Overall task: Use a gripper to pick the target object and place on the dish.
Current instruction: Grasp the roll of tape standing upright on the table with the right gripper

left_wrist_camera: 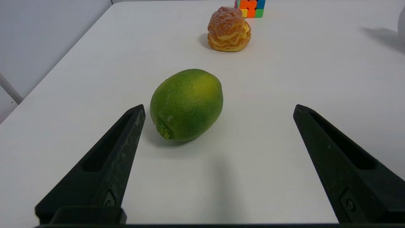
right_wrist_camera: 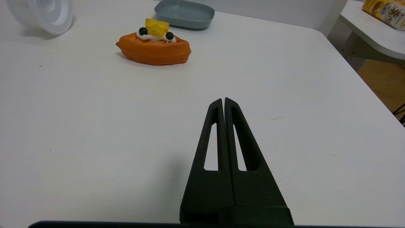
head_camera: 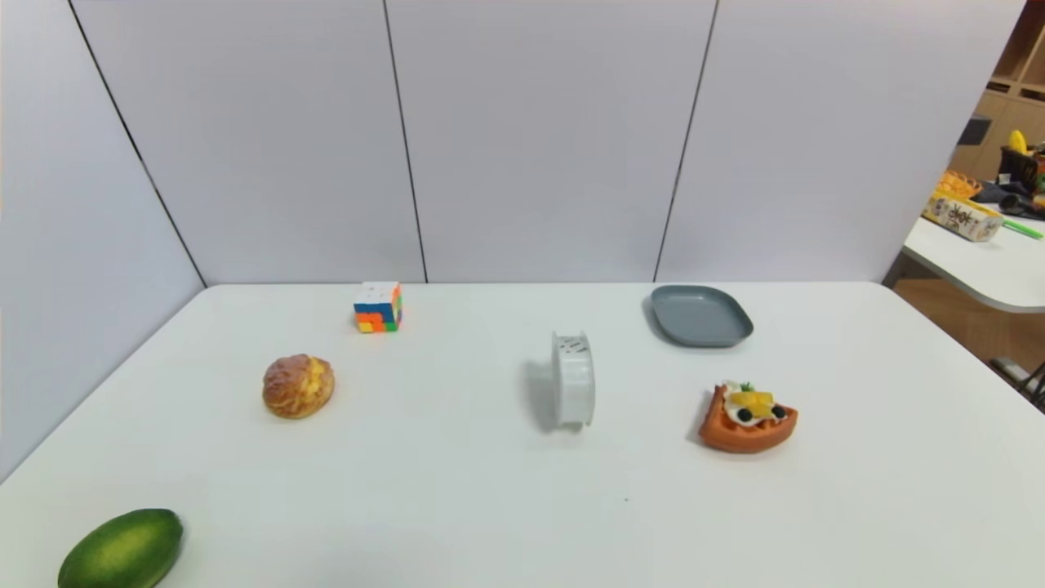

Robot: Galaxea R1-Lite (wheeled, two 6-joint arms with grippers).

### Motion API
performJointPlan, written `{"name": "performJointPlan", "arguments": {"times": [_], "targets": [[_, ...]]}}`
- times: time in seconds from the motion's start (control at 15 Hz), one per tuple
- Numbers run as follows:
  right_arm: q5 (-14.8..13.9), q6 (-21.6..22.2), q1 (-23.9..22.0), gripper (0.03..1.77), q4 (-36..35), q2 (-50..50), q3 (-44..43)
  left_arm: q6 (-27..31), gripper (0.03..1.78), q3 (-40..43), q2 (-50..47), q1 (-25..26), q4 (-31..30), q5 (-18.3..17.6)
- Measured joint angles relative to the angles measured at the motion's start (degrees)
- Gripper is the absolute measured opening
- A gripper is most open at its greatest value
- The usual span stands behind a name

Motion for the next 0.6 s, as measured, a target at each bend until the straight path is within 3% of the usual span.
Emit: {"name": "performJointPlan", "arguments": {"times": [0.6], "targets": [[-0.06,-0.02,0.02,0.05,-0.06,0.0,0.0,0.0,1.69,0.0,0.0,-0.01,0.0,-0.02]]}}
